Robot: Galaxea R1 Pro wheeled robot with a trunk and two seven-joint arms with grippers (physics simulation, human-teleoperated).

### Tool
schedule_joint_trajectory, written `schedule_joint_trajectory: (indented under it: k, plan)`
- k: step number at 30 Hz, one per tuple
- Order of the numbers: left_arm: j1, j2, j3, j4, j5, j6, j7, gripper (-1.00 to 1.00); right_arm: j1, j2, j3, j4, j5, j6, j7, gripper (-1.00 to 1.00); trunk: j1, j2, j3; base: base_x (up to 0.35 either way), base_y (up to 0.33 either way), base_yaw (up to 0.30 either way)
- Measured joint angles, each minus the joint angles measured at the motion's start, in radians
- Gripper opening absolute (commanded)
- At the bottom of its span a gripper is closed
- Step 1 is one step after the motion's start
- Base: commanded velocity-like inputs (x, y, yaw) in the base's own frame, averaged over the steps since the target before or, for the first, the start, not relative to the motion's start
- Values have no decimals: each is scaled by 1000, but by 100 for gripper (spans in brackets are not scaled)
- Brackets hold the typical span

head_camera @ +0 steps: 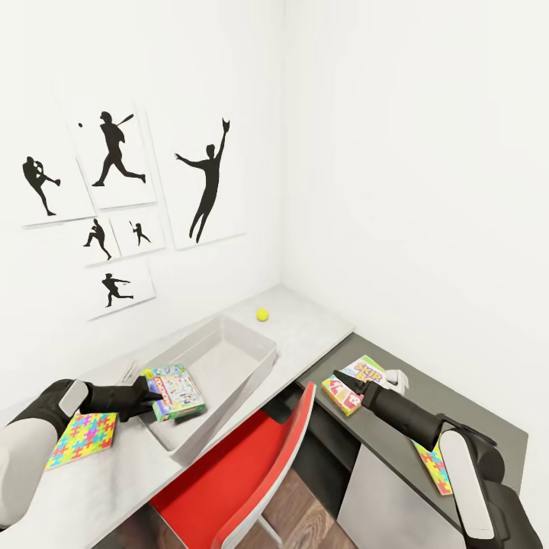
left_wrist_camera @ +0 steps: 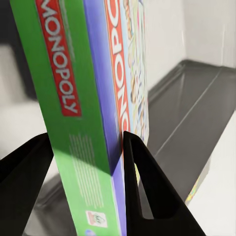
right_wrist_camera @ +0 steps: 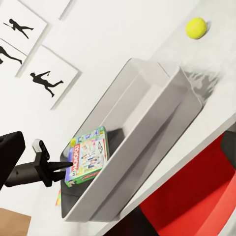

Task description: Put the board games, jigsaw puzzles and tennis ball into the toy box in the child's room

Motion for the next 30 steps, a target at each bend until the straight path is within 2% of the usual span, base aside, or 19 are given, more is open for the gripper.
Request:
schedule_joint_trajectory:
  k: [4,7,10,30]
  plan:
    - [0,0,13,2,-2,1,0,-100,0,1,1,1,3,0,0,100,0,0,0,0,0,0]
    - [1,0,66,3,-25,-4,4,-100,0,1,4,2,5,0,0,100,0,0,0,0,0,0]
    - [1,0,93,4,-26,-4,13,-100,0,2,6,2,5,0,0,100,0,0,0,0,0,0]
    - [1,0,102,6,-25,-2,15,-100,0,5,10,2,7,0,0,100,0,0,0,0,0,0]
